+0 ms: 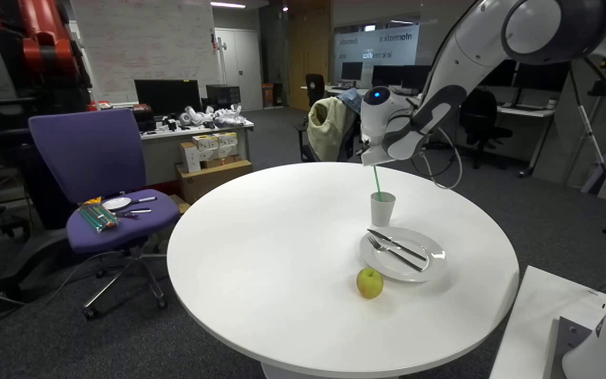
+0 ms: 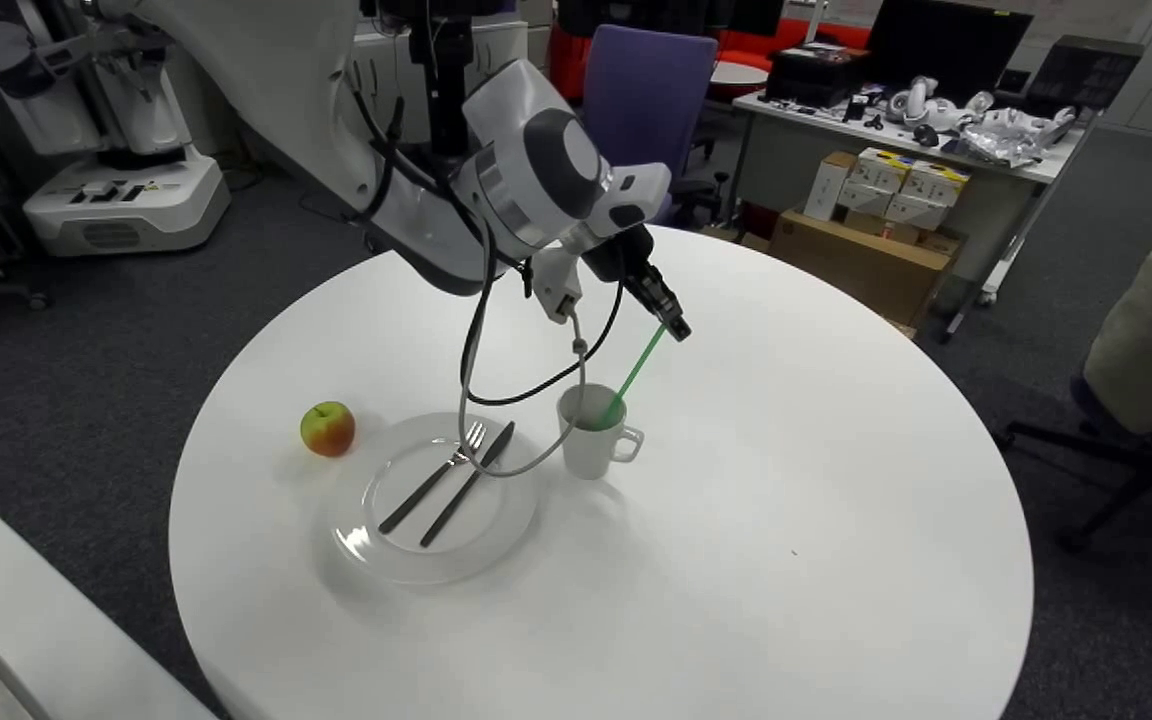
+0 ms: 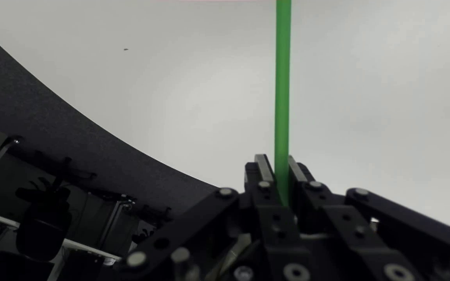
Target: Remove the green straw from the white mug and put it on the table
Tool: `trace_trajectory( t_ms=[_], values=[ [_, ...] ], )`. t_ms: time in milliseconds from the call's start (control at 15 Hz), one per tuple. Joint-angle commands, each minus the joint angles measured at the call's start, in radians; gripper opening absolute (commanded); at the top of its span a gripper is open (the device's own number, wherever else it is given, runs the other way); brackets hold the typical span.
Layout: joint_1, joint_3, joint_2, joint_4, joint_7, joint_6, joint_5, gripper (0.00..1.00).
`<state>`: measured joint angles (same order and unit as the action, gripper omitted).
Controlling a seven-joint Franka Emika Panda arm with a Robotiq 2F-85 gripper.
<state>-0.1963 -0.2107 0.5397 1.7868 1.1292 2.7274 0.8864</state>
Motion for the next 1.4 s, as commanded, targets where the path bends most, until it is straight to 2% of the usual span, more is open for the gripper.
trace_trajectory(
  t_ms=[0, 467, 733, 800, 1000, 1333],
  values=[
    [0.033, -0.028, -0.054, 0.030, -0.069, -0.008, -0.098, 0.00],
    [0.081, -0.073, -0.146, 0.037, -0.150, -0.014, -0.275, 0.00],
    [0.112, -0.127, -0.218, 0.009, -0.160, -0.022, -0.273, 0.00],
    [0.092, -0.113, -0.239, 0.001, -0.148, -0.033, -0.235, 0.00],
    [0.083, -0.132, -0.271, -0.015, -0.205, -0.073, -0.217, 0.00],
    [0.036, -0.154, -0.251, -0.028, -0.421, -0.242, -0.262, 0.00]
  ],
)
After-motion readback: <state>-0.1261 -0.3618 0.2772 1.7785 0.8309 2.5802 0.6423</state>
